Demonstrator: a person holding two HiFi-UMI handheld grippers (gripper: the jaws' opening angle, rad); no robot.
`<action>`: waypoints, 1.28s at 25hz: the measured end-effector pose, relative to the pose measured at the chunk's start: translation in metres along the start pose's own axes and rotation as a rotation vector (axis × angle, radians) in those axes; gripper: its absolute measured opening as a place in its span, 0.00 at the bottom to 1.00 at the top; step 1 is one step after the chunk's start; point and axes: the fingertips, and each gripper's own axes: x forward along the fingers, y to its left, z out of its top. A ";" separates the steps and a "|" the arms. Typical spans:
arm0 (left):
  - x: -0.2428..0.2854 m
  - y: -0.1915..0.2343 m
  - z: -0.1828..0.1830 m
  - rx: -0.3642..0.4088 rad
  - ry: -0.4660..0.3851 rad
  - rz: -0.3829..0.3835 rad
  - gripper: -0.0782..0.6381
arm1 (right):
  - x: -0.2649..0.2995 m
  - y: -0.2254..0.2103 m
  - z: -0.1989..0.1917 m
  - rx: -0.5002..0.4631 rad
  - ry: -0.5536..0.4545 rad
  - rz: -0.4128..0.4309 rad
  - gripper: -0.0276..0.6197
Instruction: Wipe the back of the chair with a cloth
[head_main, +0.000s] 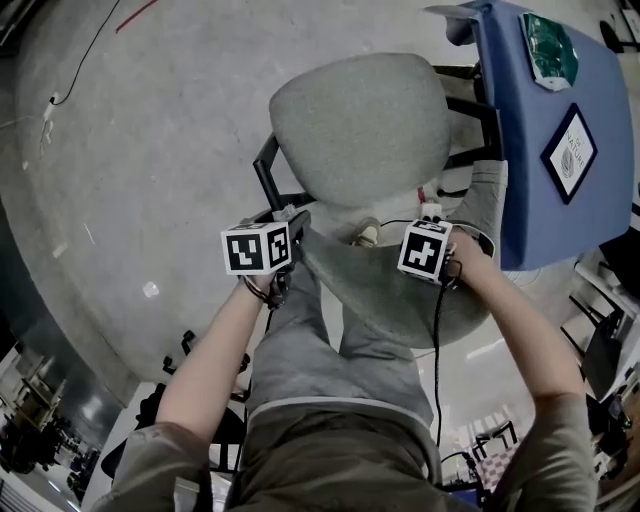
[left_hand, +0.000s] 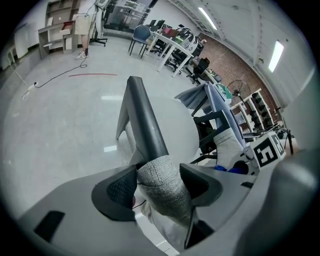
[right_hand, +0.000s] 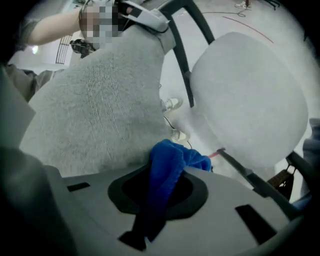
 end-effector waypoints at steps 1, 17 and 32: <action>0.001 -0.001 -0.001 0.002 0.004 0.000 0.51 | 0.006 0.008 0.015 -0.030 -0.017 0.003 0.16; -0.062 -0.004 0.020 0.101 -0.084 0.019 0.45 | -0.136 0.031 0.176 0.188 -0.981 0.087 0.16; -0.229 -0.077 0.115 0.313 -0.496 -0.079 0.27 | -0.340 0.071 0.093 0.302 -1.484 -0.363 0.16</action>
